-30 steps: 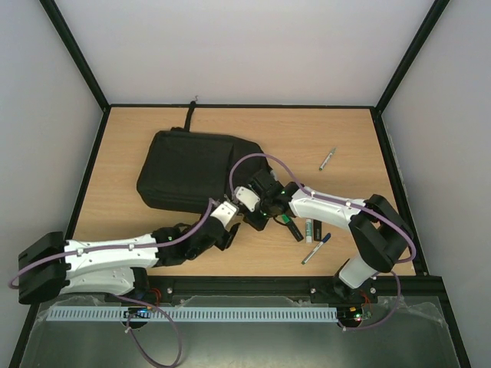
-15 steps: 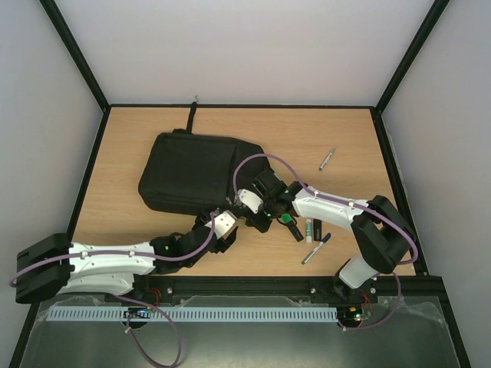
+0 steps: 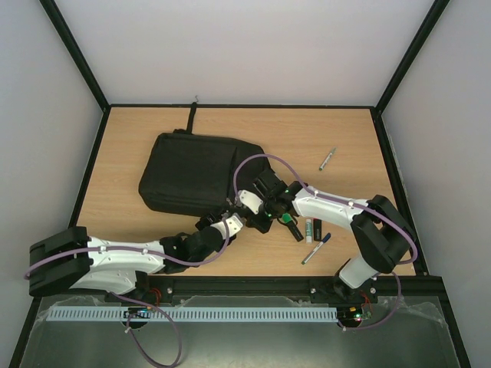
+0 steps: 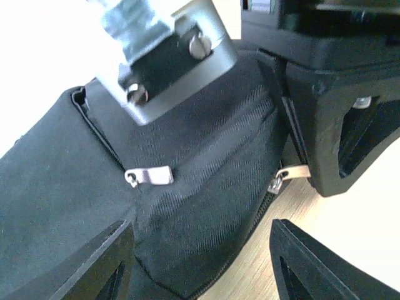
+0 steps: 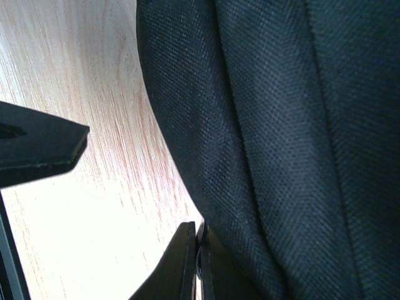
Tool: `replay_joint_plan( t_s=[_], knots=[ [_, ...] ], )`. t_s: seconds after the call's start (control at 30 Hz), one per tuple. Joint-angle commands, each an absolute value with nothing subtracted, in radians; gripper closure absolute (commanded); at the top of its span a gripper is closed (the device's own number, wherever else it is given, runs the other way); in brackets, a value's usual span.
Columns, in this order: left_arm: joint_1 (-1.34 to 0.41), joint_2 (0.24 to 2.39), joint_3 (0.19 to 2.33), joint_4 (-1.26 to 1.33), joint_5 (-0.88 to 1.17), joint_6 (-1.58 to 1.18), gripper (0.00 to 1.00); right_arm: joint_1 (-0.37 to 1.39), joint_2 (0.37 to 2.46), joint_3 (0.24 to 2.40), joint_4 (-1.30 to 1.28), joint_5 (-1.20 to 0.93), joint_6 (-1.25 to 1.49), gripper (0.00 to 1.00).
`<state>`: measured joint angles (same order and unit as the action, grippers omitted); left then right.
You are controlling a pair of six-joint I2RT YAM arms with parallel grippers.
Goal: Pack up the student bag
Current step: Zip the student bag at the center of the board.
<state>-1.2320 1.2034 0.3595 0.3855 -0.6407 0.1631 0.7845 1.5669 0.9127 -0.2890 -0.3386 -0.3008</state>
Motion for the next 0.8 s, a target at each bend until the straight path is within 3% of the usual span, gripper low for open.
replay_joint_plan(
  t_s=[0.0,0.4,0.77],
  knots=[
    [-1.239,1.238,0.365,0.485,-0.649,0.247,0.39,0.783,1.578,0.913,-0.354,-0.397,-0.321,0.99],
    [-1.227,1.426,0.443,0.511,-0.681,0.368,0.53,0.782,1.599,0.918,-0.363,-0.413,-0.322,0.99],
    [-1.234,1.454,0.467,0.487,-0.688,0.364,0.97,0.744,1.608,0.938,-0.422,-0.432,-0.327,0.99]
  ],
)
